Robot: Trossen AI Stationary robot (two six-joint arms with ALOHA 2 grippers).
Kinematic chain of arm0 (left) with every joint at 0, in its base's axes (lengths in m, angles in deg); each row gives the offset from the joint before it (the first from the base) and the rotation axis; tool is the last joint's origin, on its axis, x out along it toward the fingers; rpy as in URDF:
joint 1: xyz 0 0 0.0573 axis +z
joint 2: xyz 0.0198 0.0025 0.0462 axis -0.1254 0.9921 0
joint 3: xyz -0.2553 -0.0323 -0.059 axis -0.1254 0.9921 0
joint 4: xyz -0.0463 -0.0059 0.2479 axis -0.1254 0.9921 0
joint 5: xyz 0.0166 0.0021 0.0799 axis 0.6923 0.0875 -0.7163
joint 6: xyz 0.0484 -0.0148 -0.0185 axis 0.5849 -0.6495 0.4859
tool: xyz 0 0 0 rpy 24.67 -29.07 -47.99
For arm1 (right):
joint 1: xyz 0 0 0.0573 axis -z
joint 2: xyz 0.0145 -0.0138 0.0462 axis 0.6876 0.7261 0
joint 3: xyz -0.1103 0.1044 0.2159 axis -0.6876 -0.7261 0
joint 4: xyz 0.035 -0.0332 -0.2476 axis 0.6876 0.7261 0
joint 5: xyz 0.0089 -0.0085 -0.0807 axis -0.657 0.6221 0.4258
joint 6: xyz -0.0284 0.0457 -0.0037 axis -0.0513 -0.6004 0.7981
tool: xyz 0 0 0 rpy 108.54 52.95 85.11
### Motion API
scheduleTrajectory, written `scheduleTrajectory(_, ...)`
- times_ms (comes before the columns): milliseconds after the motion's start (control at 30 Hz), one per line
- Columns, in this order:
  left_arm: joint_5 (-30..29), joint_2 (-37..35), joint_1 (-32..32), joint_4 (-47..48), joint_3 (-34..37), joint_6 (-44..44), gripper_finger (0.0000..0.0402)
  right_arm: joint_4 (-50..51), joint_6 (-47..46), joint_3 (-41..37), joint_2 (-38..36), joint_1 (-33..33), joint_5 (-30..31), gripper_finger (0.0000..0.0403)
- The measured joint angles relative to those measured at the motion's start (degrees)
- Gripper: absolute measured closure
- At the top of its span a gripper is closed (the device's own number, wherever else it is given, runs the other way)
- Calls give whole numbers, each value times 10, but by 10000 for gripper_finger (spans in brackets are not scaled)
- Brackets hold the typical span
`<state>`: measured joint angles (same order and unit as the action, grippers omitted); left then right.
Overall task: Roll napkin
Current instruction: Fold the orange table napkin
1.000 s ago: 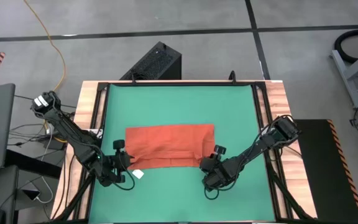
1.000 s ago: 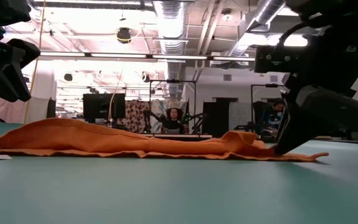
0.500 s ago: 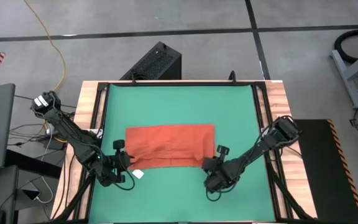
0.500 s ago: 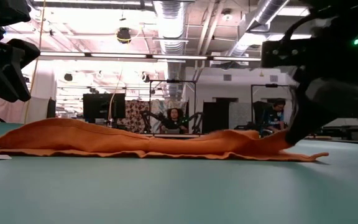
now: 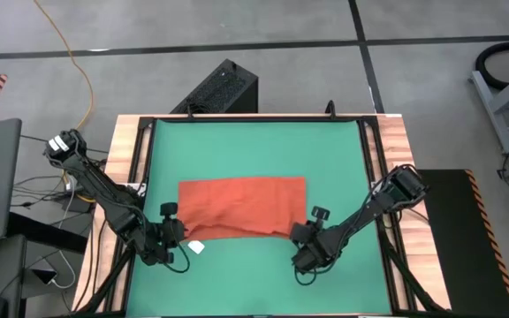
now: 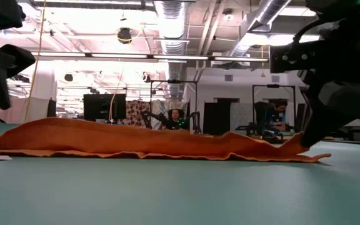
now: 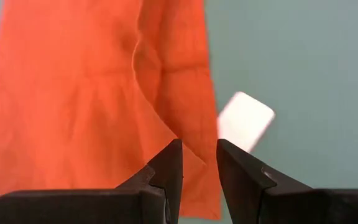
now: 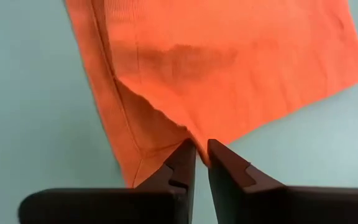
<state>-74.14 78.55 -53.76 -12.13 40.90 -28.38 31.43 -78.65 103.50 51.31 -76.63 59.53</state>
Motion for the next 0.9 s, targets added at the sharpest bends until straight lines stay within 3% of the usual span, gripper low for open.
scheduleTrajectory(233, -50, 0, -1, -16, 0, -59, 313, -8, -6, 0, 0, -2, -1, 311)
scheduleTrajectory(467, -50, 13, -9, -43, 0, -70, 313, -10, -9, 0, 0, -2, -1, 264)
scheduleTrajectory(667, -55, 74, -29, -51, 0, -127, 313, -13, -15, 0, 0, -2, -1, 239)
scheduleTrajectory(900, -65, 161, -34, -39, -9, -178, 313, -31, -15, 0, 0, -2, 0, 238)
